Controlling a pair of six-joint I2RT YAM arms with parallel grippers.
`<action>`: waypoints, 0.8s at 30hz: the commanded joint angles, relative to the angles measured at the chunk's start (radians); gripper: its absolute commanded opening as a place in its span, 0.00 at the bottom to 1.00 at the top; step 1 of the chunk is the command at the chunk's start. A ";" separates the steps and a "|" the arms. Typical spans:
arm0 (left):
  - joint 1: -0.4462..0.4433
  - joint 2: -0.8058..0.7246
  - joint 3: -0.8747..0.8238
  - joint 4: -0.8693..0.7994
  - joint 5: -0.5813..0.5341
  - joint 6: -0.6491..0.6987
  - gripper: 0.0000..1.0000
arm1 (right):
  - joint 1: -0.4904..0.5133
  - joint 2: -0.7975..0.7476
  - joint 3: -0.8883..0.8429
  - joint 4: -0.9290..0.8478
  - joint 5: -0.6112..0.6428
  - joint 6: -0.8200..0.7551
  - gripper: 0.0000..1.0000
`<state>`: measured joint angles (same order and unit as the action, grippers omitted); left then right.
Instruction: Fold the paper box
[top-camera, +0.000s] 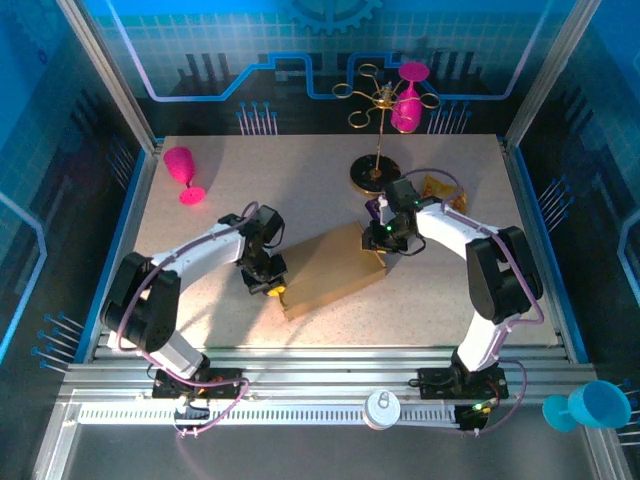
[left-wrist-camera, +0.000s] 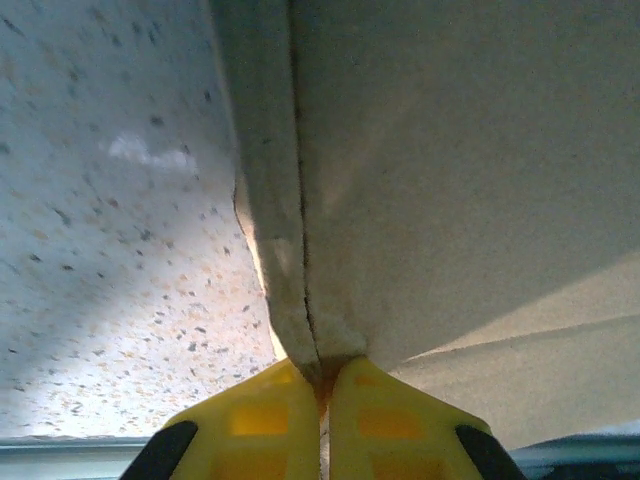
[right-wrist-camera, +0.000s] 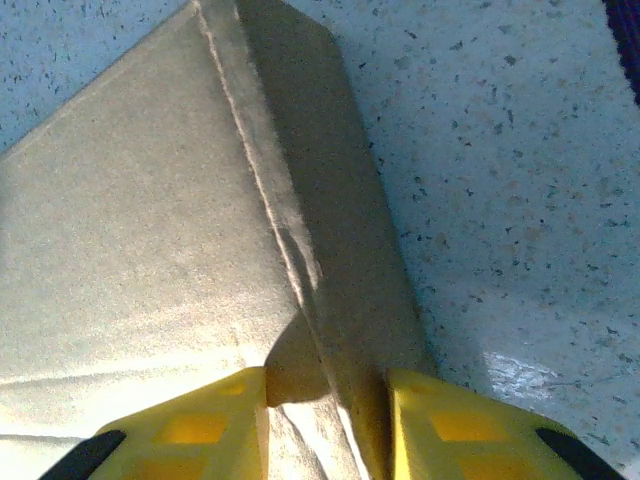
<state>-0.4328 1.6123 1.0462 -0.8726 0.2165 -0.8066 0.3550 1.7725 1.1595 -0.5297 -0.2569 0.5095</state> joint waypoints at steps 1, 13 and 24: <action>0.026 0.073 0.120 -0.040 -0.073 0.093 0.00 | 0.053 -0.034 -0.024 0.044 -0.067 0.128 0.32; 0.077 0.160 0.354 -0.117 -0.218 0.216 0.19 | 0.060 -0.106 -0.001 -0.009 0.074 0.248 0.44; 0.205 -0.386 0.116 0.128 -0.270 0.118 0.99 | -0.075 -0.619 -0.172 0.005 0.582 0.035 1.00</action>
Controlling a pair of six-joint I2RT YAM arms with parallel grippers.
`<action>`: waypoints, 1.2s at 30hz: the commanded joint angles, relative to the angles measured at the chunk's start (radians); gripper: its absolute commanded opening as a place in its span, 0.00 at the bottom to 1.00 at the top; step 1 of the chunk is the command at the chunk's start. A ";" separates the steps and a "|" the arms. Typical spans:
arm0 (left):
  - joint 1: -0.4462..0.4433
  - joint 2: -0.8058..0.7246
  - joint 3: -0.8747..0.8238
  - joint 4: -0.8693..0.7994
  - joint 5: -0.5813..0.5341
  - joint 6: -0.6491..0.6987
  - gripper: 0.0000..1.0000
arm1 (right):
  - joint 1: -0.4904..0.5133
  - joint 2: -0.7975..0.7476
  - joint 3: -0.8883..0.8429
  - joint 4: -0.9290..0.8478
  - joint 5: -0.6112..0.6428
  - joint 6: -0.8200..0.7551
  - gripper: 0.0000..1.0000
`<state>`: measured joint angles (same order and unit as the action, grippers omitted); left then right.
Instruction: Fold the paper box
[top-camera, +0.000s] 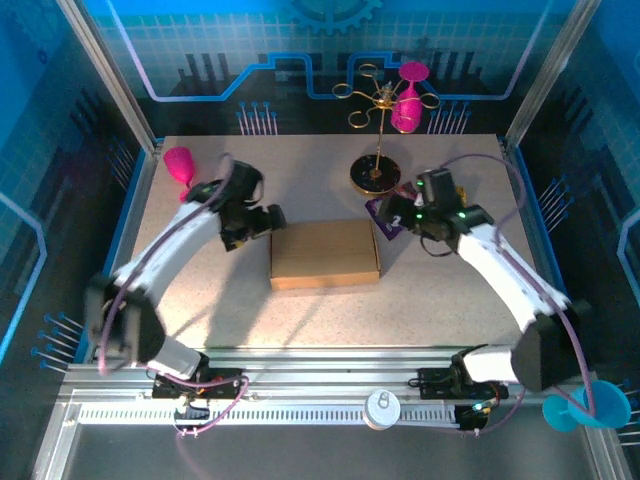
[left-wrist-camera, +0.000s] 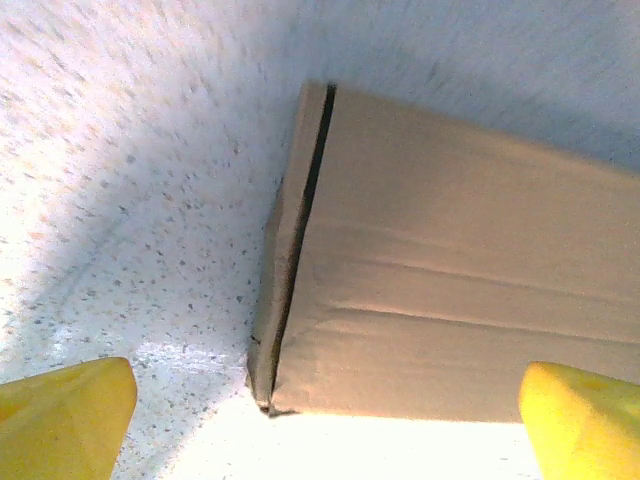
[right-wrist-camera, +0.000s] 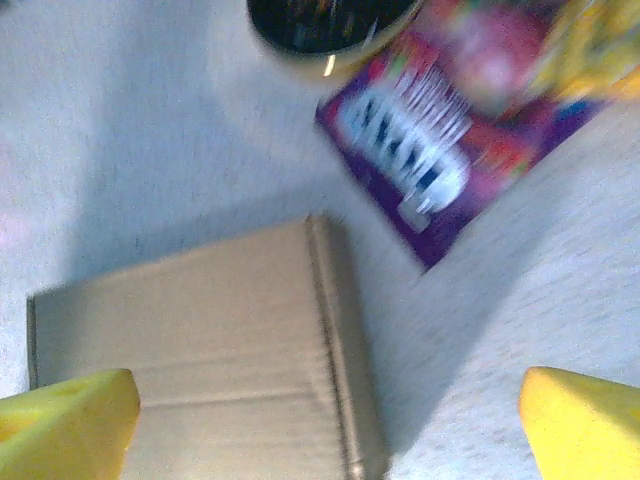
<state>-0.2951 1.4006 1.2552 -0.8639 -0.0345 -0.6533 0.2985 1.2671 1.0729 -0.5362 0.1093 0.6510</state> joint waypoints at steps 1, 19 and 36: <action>0.096 -0.241 -0.143 0.158 -0.036 -0.040 1.00 | -0.013 -0.171 -0.127 0.045 0.315 -0.145 1.00; 0.268 -0.384 -0.790 0.943 -0.337 0.370 0.99 | -0.032 0.078 -0.717 1.309 0.335 -0.728 1.00; 0.342 0.086 -0.950 1.845 -0.043 0.577 0.99 | -0.124 0.294 -0.772 1.656 0.258 -0.699 1.00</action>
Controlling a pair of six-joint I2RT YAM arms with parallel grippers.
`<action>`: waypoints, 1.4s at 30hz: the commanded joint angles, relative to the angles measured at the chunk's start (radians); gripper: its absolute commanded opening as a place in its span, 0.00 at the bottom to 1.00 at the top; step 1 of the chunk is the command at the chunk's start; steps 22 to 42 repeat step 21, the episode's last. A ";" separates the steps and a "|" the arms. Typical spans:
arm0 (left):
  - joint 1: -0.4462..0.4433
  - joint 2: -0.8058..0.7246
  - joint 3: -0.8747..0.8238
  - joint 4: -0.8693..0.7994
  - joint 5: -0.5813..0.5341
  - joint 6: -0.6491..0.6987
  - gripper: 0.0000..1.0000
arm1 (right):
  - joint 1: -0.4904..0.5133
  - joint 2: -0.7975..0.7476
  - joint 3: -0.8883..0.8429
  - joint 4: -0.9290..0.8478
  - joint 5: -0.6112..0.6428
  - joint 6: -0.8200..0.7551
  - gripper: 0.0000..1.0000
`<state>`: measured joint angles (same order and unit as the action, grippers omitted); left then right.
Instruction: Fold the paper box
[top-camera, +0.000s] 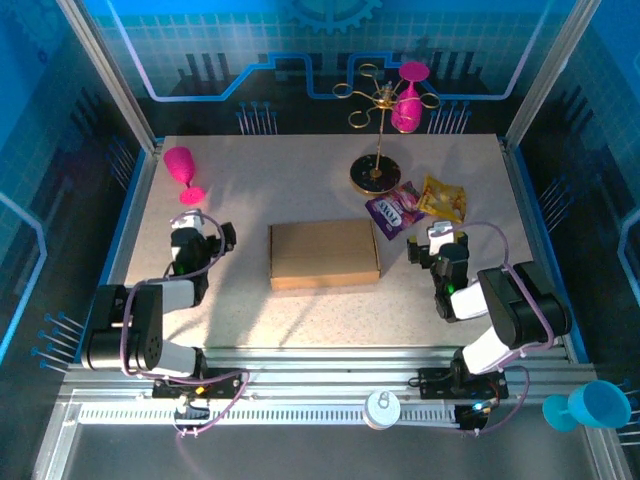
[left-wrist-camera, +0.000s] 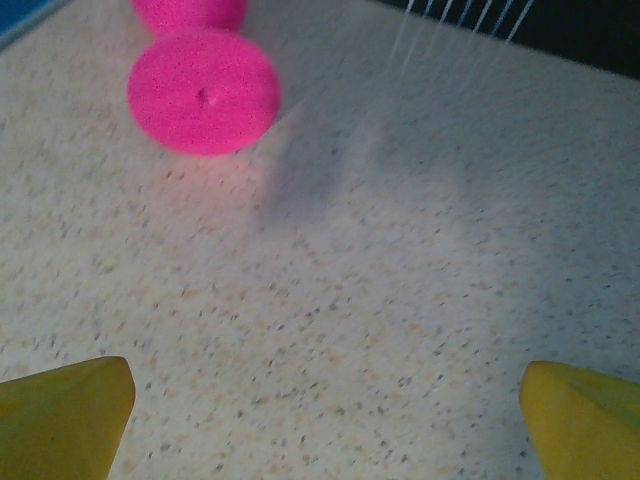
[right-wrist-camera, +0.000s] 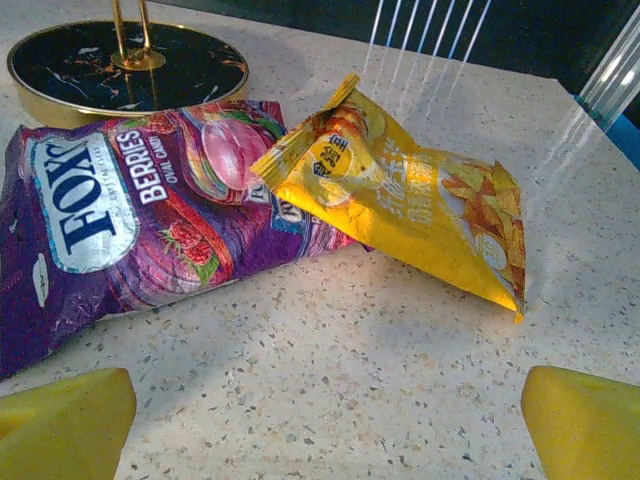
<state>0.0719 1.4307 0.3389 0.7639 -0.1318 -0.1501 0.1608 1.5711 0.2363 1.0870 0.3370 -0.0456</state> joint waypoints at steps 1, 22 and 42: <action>-0.029 0.152 -0.049 0.401 0.060 0.095 0.99 | 0.008 -0.010 0.100 -0.037 0.037 0.011 1.00; -0.046 0.116 0.010 0.215 0.042 0.099 0.99 | -0.033 -0.022 0.104 -0.065 -0.021 0.039 1.00; -0.046 0.116 0.010 0.215 0.042 0.099 0.99 | -0.033 -0.022 0.104 -0.065 -0.021 0.039 1.00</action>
